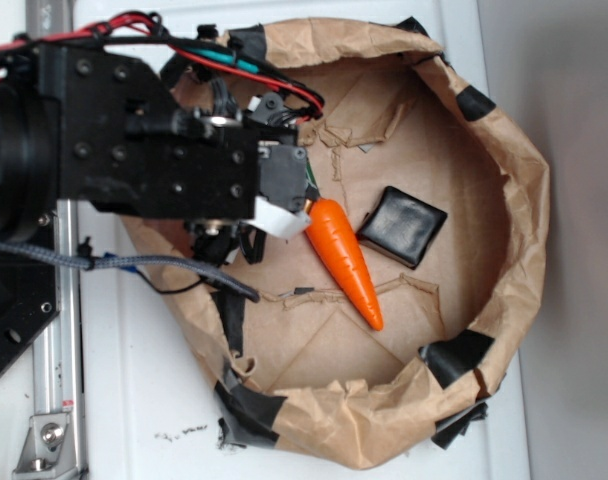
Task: Grab the gray animal.
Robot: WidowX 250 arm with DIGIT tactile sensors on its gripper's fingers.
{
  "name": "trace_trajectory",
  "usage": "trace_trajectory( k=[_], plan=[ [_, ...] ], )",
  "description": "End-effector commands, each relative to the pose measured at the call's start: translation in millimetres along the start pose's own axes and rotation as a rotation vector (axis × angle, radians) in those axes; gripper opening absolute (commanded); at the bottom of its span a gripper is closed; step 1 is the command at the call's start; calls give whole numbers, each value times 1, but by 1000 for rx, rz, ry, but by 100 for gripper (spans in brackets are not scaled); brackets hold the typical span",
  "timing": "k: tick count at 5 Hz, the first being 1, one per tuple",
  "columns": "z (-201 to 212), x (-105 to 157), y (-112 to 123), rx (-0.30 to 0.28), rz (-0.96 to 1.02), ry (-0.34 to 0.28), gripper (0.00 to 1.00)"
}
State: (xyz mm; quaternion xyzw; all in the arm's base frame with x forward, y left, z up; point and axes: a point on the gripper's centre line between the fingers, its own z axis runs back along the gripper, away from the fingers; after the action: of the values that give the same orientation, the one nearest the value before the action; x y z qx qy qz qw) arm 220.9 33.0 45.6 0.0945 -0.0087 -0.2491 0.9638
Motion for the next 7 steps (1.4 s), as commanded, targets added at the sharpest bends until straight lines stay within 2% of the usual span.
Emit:
trace_trajectory(
  k=[1, 2, 3, 5, 6, 7],
  plan=[
    [5, 0, 5, 17, 12, -20, 100],
    [-18, -9, 16, -36, 4, -51, 100],
    [-23, -10, 19, -17, 19, -50, 0],
    [-3, -4, 15, -13, 5, -85, 0],
    [21, 11, 8, -25, 18, -137, 0],
    [79, 50, -4, -89, 30, -258, 0]
  ],
)
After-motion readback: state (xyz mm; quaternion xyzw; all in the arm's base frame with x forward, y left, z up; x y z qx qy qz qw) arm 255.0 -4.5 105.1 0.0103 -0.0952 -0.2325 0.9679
